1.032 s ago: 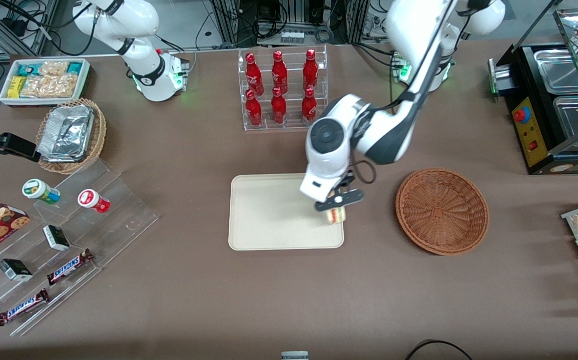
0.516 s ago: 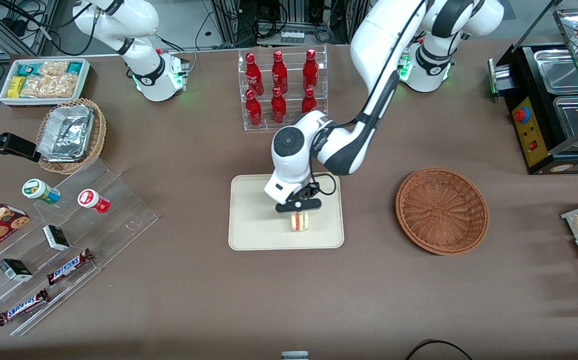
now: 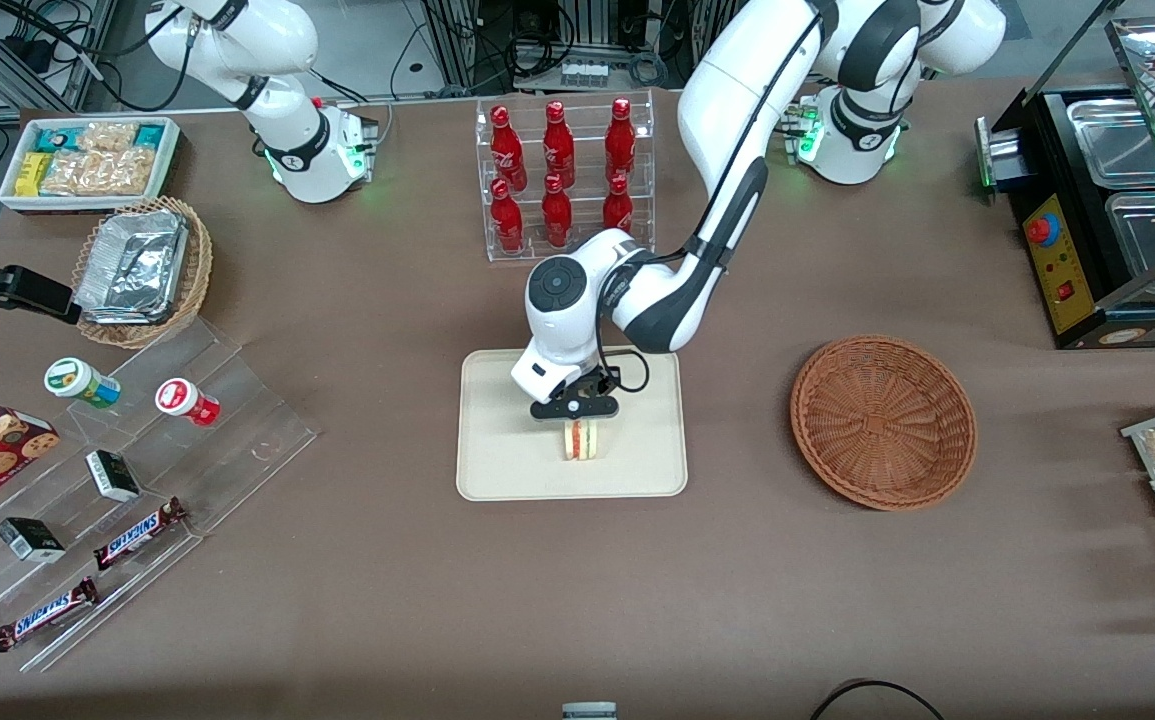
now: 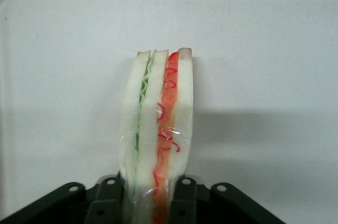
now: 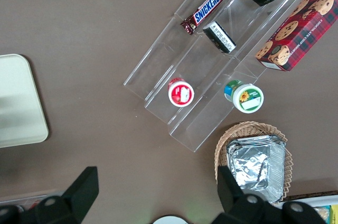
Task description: Place sandwich from basket to tray
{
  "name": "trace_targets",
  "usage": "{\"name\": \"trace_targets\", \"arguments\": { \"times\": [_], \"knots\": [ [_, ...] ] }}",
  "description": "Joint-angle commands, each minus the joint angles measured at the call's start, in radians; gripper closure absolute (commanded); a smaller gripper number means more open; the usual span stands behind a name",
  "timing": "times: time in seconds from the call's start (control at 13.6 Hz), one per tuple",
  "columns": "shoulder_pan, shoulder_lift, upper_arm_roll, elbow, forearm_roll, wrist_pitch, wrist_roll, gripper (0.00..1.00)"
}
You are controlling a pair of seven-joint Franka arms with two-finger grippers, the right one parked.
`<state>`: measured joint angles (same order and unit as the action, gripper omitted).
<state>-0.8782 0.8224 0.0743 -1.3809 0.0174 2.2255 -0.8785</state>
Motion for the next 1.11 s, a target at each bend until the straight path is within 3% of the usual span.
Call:
{"name": "trace_targets", "arguments": {
  "times": [0.0,0.37,0.52,1.03],
  "knots": [
    [-0.013,0.001,0.018,0.037,0.007,-0.018,0.001,0.01],
    [0.011,-0.120,0.036,0.037,-0.001,-0.136,-0.014,0.01],
    [0.025,-0.228,0.039,0.025,0.001,-0.277,-0.048,0.01],
    [0.232,-0.531,0.038,0.022,0.013,-0.680,0.016,0.01]
  ]
}}
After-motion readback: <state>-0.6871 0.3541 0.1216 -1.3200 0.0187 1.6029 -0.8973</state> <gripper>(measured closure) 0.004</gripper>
